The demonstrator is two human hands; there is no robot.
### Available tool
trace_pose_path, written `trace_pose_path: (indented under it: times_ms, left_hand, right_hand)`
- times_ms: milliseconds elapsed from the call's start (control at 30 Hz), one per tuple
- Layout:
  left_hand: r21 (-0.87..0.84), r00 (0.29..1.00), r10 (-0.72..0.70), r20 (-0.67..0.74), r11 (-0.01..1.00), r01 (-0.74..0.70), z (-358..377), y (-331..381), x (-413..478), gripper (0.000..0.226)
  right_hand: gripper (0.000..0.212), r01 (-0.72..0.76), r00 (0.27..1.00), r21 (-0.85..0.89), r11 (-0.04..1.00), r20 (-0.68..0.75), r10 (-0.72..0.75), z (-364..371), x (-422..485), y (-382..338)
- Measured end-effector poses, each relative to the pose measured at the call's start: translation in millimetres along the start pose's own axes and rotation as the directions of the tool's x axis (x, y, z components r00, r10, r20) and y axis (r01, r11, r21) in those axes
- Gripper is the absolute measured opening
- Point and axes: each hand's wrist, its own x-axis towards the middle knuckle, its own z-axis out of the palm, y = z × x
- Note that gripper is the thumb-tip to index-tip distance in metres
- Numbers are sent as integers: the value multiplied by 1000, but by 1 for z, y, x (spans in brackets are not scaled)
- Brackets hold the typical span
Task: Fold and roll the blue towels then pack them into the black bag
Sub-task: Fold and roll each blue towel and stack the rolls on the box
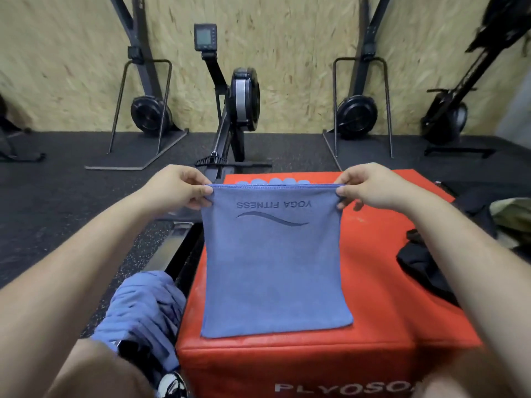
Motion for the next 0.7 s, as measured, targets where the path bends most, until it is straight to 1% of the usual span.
trace_pose_path:
  times_ms: [100, 200, 267, 333, 400, 467, 567, 633, 700]
  left_hand:
    - [-37, 994, 43, -98, 998, -47, -9, 21, 17, 6]
    - [-32, 979, 93, -181, 994, -100, -22, 40, 30, 3]
    - [9, 961, 142, -237, 989, -144, -31, 51, 36, 3]
    - [84, 936, 196, -293, 980, -179, -38, 60, 41, 4]
    - [126, 920, 233, -316, 971, -203, -42, 64, 44, 5]
    - [141, 916, 243, -320, 968, -208, -41, 64, 43, 5]
    - [197, 931, 228, -286, 965, -175, -30, 52, 32, 3]
    - [221, 956, 197, -218, 964, -148, -21, 38, 23, 2]
    - [198, 984, 128, -126, 975, -102, -12, 19, 14, 3]
  right_hand:
    - [10, 35, 991, 13, 999, -131, -33, -15, 13, -21]
    - [12, 71, 967, 16, 997, -248, -65, -27, 21, -40]
    - [12, 92, 940, -12, 996, -328, -91, -34, 26, -49]
    - [9, 107, 905, -77, 991, -405, -129, -40, 33, -56]
    - [8, 119, 882, -121, 985, -443, -161, -44, 35, -61]
    - [8, 122, 873, -140, 983, -455, -173, -42, 33, -61]
    - [8, 106, 888, -155, 982, -430, -164, -27, 23, -50]
    - [8, 92, 902, -176, 980, -402, -157, -12, 15, -34]
    - [9, 75, 925, -177, 981, -355, -135, 7, 6, -15]
